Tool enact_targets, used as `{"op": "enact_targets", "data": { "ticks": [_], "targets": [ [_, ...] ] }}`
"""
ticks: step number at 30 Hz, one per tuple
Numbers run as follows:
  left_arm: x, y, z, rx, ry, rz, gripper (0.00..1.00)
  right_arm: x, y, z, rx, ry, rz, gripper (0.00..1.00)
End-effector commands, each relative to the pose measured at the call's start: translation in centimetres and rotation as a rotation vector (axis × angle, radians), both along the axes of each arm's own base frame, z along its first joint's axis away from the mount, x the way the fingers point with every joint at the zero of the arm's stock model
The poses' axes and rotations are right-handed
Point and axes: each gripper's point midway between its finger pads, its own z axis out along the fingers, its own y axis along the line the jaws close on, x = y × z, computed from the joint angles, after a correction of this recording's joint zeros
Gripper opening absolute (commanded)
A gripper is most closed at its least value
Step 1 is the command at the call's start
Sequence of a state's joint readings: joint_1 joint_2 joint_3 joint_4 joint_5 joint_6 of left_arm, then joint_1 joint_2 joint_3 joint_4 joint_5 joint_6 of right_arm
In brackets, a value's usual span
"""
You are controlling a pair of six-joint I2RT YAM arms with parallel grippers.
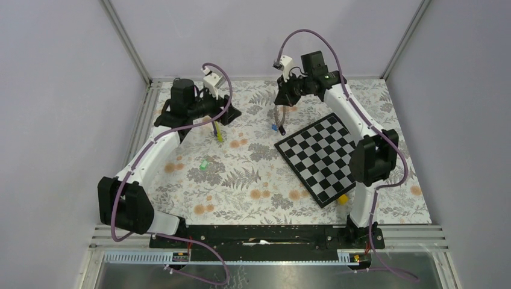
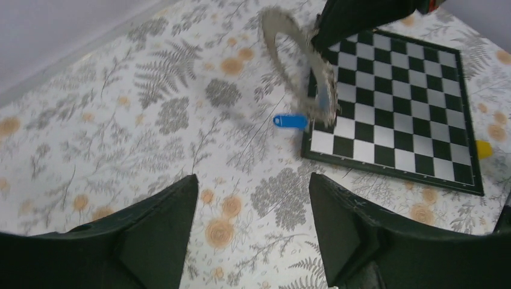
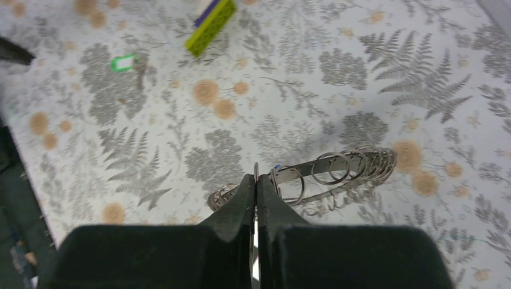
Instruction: Put the keys on the keyring
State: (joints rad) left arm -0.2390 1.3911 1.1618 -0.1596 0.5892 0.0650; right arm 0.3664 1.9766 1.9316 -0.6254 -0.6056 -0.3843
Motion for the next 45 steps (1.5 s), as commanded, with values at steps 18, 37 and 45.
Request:
{"op": "enact_targets", "data": {
  "ticks": [18, 37, 45],
  "targets": [
    [-7.3, -11.5, 4.4, -0.155, -0.136, -0.598, 0.4, -13.4, 3.3, 9.0, 0.469, 0.003, 0.337, 0.0],
    [-8.4, -12.2, 3.7, -0.184, -0.121, -0.655, 0.06, -15.2, 3.0, 9.6, 0.512, 0.0, 0.368, 0.02],
    [-8.4, -12.4, 3.8, -0.192, -0.104, -0.645, 0.0, -15.1, 3.0, 9.6, 0.517, -0.021, 0.361, 0.18]
  ]
}}
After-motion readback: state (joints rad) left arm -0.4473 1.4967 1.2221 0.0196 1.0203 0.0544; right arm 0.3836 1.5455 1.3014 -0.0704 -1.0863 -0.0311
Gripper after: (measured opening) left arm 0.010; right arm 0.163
